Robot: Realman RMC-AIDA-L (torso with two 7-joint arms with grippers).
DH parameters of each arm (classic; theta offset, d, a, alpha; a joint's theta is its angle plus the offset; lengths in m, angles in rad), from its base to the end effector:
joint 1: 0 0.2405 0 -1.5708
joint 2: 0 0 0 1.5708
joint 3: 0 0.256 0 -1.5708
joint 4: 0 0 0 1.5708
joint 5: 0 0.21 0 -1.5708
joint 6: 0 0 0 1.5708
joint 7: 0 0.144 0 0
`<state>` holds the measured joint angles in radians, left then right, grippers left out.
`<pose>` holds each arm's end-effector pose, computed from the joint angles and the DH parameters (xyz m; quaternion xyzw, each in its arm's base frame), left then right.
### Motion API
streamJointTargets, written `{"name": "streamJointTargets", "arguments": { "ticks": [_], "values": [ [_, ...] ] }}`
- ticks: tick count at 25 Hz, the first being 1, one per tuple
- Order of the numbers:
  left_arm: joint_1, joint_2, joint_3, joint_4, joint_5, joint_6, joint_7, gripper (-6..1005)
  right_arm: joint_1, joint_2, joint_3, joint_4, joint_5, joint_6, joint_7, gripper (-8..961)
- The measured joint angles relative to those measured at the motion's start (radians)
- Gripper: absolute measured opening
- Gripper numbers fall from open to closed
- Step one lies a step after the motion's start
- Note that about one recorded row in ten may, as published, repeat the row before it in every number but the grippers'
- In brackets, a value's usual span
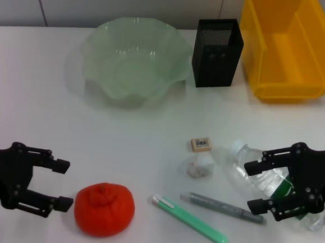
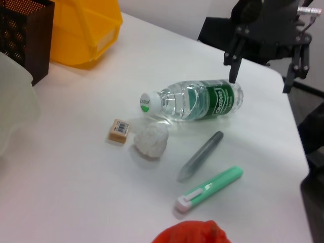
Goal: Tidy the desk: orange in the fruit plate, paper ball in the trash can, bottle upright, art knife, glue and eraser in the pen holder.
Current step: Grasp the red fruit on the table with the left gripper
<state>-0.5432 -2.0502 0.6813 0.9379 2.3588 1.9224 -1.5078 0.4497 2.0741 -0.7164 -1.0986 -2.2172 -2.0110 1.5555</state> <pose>-0.2619 0.2981 0.0398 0.9808 0.1765 0.0821 0.0111 0.2507 0.2786 0.0548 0.9797 -0.1594 -0.1215 0.0035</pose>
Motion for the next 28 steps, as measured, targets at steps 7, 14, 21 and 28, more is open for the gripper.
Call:
{"name": "streamJointTargets", "arguments": {
  "ticks": [7,14,21,28],
  "values": [
    [0.007,-0.015,0.001,-0.027,0.003,-0.049,0.052,799,0.009,0.002,0.000,0.006,-0.003,0.000,0.002,755],
    [0.015,-0.017,0.001,-0.143,-0.004,-0.106,0.139,793,0.008,0.004,-0.003,0.012,-0.003,-0.001,0.002,755],
    [0.007,-0.020,0.007,-0.221,-0.049,-0.137,0.194,788,0.011,0.004,-0.049,0.021,0.001,0.000,0.005,754],
    [0.003,-0.020,0.029,-0.283,-0.069,-0.196,0.226,782,0.008,0.004,-0.053,0.021,0.003,0.002,0.006,755]
  ]
}}
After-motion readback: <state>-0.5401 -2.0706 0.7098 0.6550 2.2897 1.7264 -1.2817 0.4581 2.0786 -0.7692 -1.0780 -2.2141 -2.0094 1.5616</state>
